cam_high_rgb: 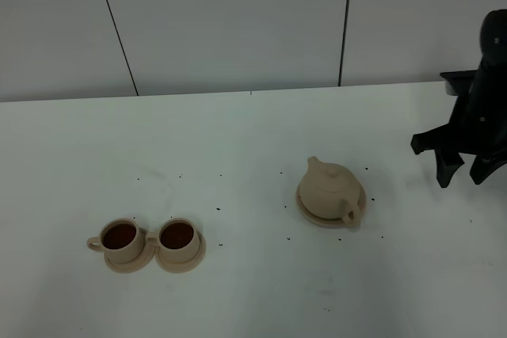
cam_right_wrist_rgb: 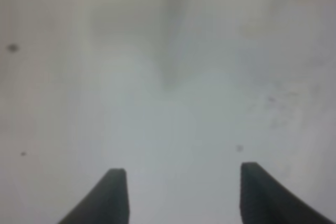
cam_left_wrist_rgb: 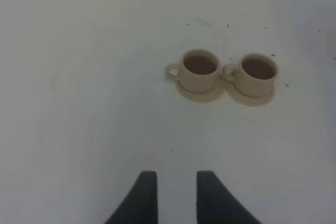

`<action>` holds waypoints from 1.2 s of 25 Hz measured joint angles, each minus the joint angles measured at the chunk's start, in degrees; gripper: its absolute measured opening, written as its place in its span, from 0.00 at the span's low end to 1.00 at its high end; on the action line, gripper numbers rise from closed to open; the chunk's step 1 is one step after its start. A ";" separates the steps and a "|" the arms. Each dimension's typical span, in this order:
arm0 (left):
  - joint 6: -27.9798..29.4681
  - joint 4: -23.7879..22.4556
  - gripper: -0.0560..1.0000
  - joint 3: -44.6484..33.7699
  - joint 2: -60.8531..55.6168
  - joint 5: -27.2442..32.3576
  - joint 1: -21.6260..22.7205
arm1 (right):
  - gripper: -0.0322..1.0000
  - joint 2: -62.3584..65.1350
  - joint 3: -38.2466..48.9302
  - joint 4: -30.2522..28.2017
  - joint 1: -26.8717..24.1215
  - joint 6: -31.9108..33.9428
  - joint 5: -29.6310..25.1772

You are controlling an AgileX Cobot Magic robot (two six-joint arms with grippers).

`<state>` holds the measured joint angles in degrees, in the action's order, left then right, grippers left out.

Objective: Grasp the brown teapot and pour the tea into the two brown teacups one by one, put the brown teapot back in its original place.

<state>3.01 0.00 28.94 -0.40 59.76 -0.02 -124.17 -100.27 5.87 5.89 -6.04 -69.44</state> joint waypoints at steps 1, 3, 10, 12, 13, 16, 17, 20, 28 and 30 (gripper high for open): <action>0.00 0.00 0.29 0.00 0.00 0.00 0.00 | 0.48 0.00 0.00 0.91 -1.08 0.00 0.00; 0.00 0.00 0.29 0.00 0.00 0.00 0.00 | 0.48 0.14 0.17 2.77 -3.09 0.00 0.00; 0.00 0.00 0.29 0.00 0.00 0.00 0.00 | 0.48 7.27 10.30 4.18 -5.46 -0.09 0.07; 0.00 0.00 0.29 0.00 0.00 0.00 0.00 | 0.48 11.23 14.77 4.18 -5.66 -0.09 0.00; 0.00 0.00 0.29 0.00 0.00 0.00 0.00 | 0.48 13.01 17.27 4.46 -5.71 -0.09 0.00; 0.00 0.00 0.29 0.00 0.00 0.00 0.00 | 0.48 20.45 24.70 5.37 -5.98 -0.09 0.06; 0.00 0.00 0.29 0.00 0.00 0.00 0.00 | 0.48 23.24 27.96 5.87 -5.97 -0.09 0.15; 0.00 0.00 0.29 0.00 0.00 0.00 0.00 | 0.48 31.53 35.31 6.21 -6.04 -0.09 2.11; 0.00 0.00 0.29 0.00 0.00 0.00 0.00 | 0.48 51.95 50.91 7.19 -6.04 -0.04 4.92; 0.00 0.00 0.29 0.00 0.00 0.00 0.00 | 0.48 56.87 53.55 7.17 -6.04 -0.04 4.99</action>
<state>3.01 0.00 28.94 -0.40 59.76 -0.02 -67.30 -46.72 13.05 -0.15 -6.09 -64.45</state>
